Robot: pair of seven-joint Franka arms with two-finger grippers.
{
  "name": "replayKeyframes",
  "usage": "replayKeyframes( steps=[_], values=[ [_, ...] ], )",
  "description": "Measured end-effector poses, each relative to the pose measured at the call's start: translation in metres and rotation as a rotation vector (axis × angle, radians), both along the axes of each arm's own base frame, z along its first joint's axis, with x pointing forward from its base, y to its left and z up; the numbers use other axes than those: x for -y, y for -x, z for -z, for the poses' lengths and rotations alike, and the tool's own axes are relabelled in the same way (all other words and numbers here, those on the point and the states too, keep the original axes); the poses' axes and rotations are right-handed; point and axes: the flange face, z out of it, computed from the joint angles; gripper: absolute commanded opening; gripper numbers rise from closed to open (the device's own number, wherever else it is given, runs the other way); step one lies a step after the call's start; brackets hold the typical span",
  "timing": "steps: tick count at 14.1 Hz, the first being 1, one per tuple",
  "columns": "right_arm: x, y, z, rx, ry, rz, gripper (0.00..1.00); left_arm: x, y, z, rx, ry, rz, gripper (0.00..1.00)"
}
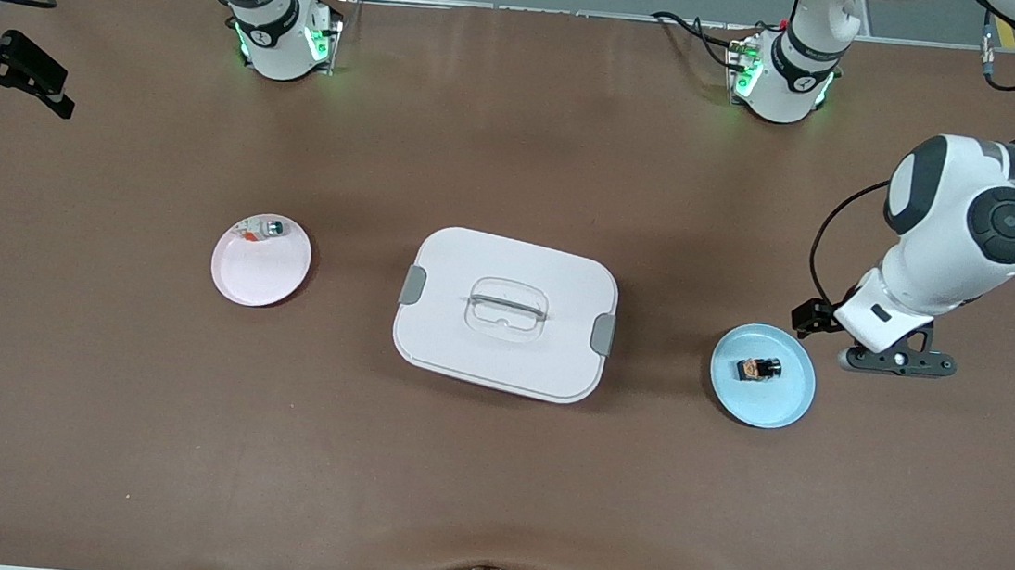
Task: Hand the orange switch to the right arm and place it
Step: 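Move the left gripper over the orange switch on the blue plate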
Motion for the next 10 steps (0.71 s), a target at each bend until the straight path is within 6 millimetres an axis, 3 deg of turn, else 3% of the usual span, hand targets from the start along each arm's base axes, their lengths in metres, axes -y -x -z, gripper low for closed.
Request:
replayKeyframes(
  steps=[6,10],
  values=[
    [0.0,0.0,0.0,-0.001,0.0,0.0,1.0,0.002,-0.002,0.075,0.01,0.025,-0.026,1.0],
    [0.0,0.0,0.0,-0.001,0.0,0.0,1.0,0.0,0.002,0.109,0.029,0.041,-0.042,1.0]
  ],
)
